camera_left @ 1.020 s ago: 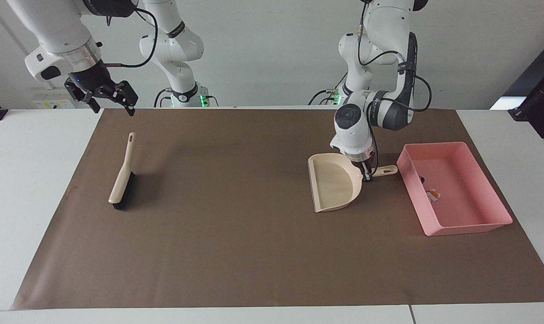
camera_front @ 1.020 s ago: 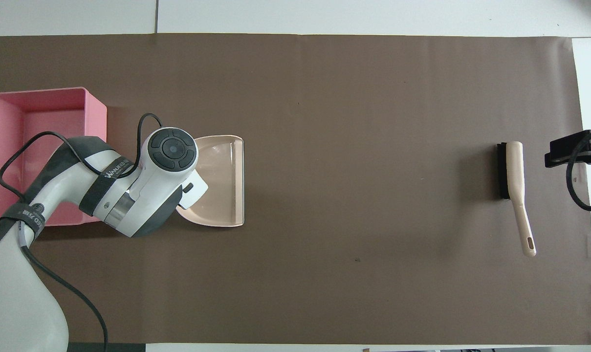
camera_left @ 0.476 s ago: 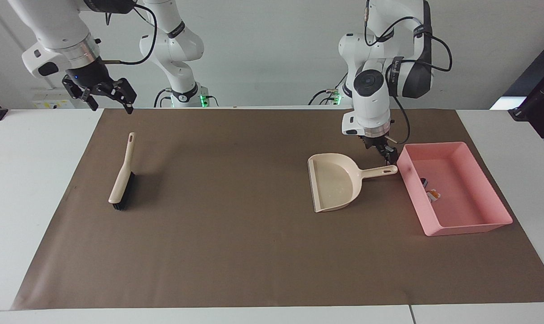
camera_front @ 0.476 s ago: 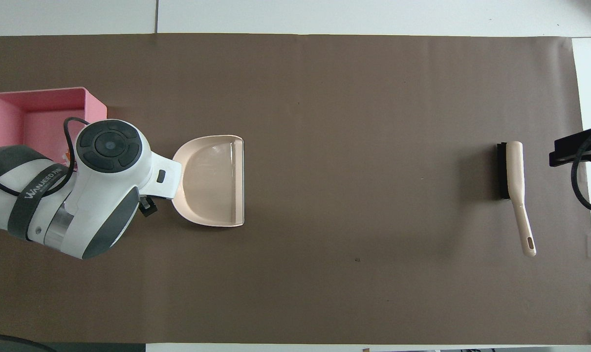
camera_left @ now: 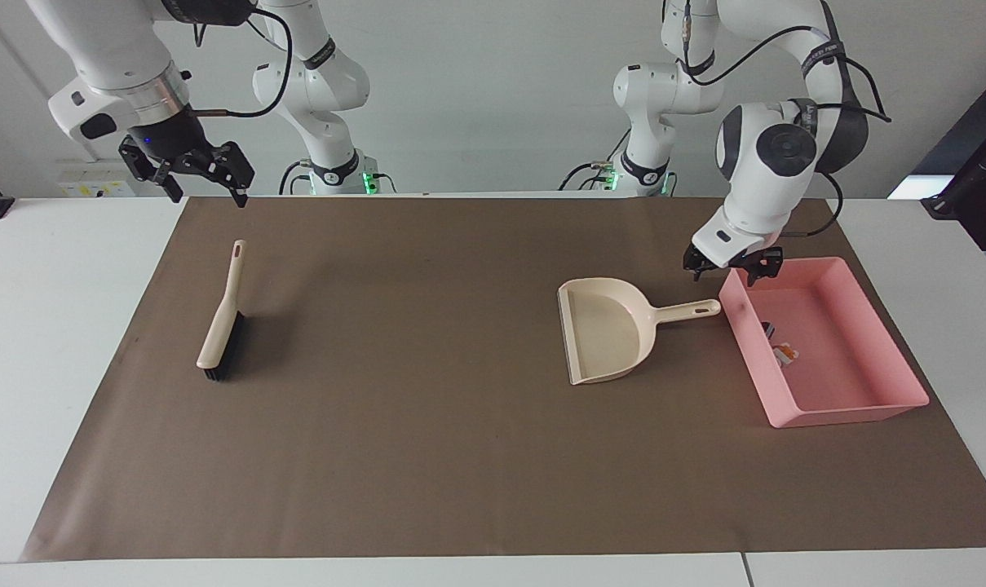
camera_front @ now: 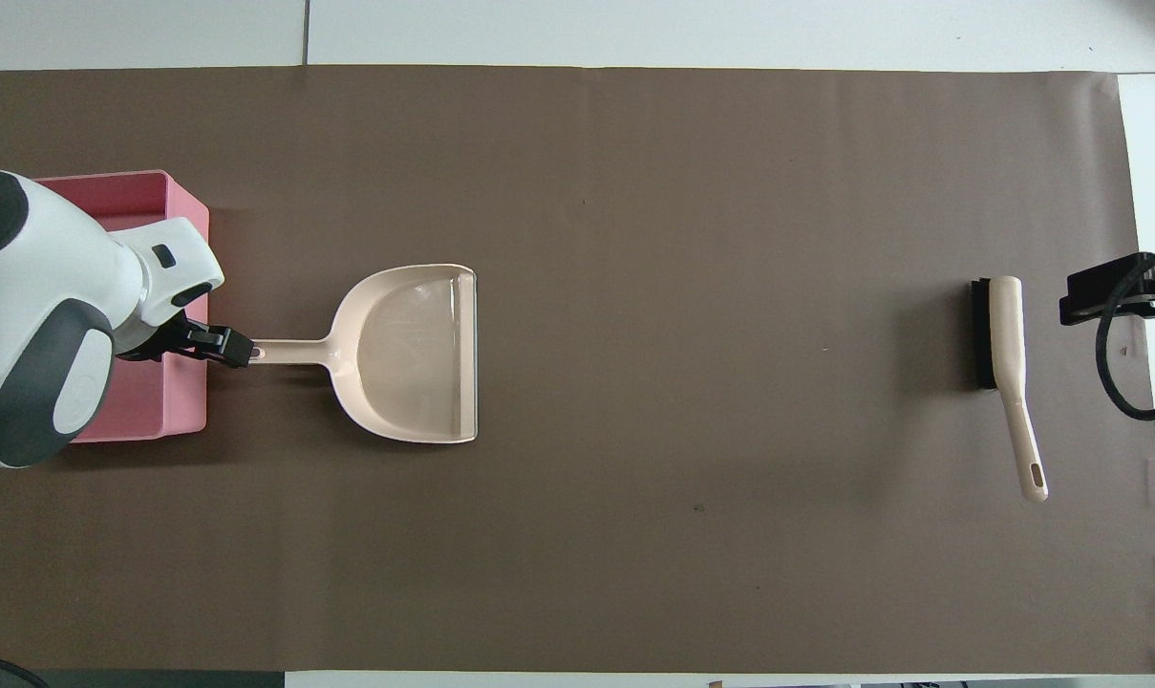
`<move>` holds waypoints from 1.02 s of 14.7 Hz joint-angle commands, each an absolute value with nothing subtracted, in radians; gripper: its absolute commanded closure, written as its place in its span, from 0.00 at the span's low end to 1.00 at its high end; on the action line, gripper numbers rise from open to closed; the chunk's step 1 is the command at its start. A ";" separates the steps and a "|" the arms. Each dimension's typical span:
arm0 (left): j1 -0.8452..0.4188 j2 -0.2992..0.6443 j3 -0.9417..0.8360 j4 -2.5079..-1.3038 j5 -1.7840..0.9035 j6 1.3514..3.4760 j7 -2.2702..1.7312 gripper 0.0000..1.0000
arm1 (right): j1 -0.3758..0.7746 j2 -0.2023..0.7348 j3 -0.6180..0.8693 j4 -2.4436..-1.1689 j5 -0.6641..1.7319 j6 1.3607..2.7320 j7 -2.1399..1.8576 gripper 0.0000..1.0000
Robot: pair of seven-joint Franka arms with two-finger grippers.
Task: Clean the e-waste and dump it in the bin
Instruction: 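Set the dustpan down beside the bin and open the left gripper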
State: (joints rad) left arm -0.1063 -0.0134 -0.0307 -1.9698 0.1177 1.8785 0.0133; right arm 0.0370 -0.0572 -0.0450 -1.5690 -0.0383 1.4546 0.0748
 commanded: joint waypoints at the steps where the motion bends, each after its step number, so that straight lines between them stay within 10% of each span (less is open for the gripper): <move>1: -0.051 -0.006 -0.035 -1.832 0.028 1.794 -0.037 0.02 | 0.037 -0.049 -0.041 -1.557 -0.054 1.460 0.058 0.00; 8: 0.002 0.015 -0.026 -1.542 -0.015 1.540 -0.038 0.02 | 0.037 -0.049 -0.041 -1.555 -0.054 1.462 0.064 0.00; 15: 0.008 -0.037 -0.011 -1.589 -0.009 1.483 -0.035 0.02 | 0.035 -0.049 -0.043 -1.555 -0.037 1.444 0.069 0.00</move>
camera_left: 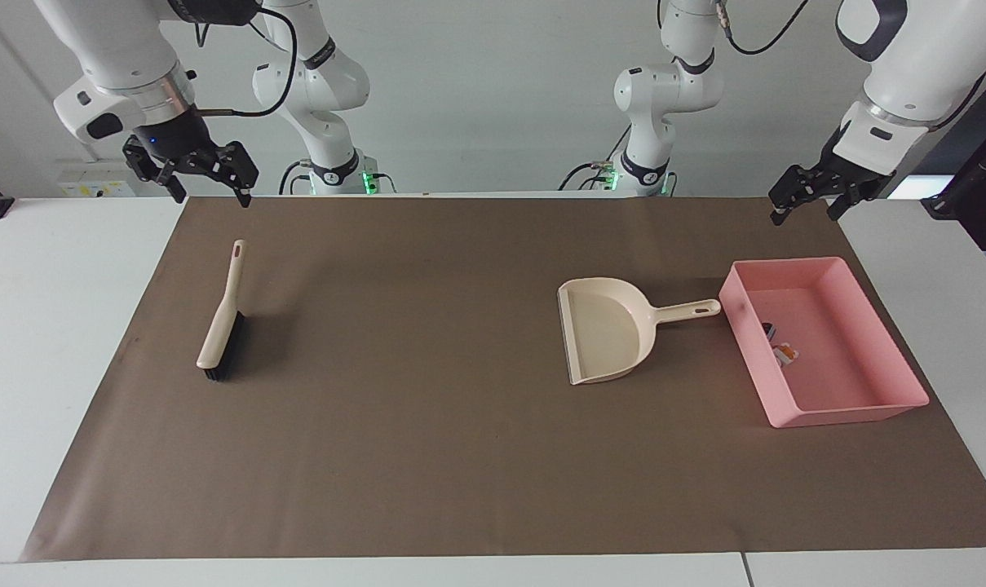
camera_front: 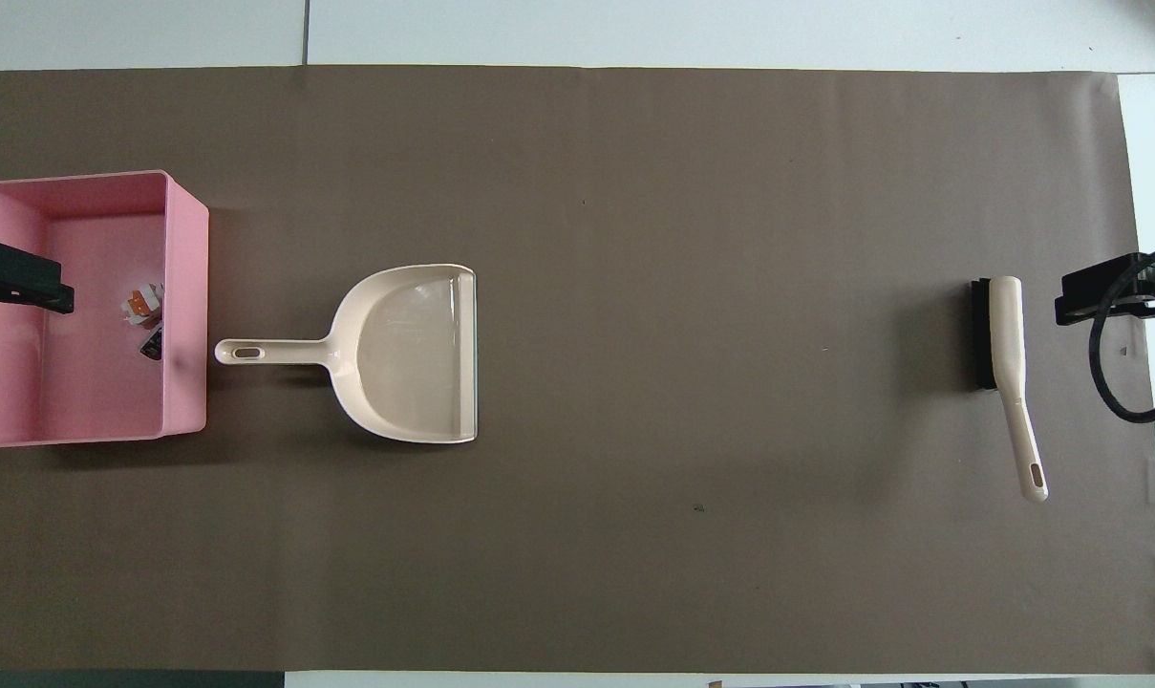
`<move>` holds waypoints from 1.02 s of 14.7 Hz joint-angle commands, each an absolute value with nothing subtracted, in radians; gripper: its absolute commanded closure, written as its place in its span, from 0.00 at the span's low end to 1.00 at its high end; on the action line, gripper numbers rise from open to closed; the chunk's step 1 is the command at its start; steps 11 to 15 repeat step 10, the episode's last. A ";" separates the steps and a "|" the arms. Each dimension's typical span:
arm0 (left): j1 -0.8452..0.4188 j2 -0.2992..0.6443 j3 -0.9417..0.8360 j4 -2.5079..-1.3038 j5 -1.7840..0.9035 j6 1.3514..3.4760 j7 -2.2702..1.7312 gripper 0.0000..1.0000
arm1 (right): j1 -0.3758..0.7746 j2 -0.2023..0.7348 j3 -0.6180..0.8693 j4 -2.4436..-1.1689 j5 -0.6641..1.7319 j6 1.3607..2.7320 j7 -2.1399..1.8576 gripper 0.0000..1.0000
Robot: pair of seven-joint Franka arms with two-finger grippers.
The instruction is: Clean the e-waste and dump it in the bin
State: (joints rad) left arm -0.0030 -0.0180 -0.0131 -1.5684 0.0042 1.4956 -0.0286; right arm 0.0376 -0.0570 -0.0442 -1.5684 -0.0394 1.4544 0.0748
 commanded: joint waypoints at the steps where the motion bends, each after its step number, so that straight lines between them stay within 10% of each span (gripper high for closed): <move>1: 0.008 -0.038 -0.011 -1.591 -0.009 1.485 -0.028 0.02 | 0.034 -0.049 -0.044 -1.555 -0.034 1.445 0.071 0.00; 15: 0.006 -0.038 -0.009 -1.594 -0.008 1.488 -0.002 0.02 | 0.037 -0.049 -0.043 -1.557 -0.029 1.454 0.100 0.00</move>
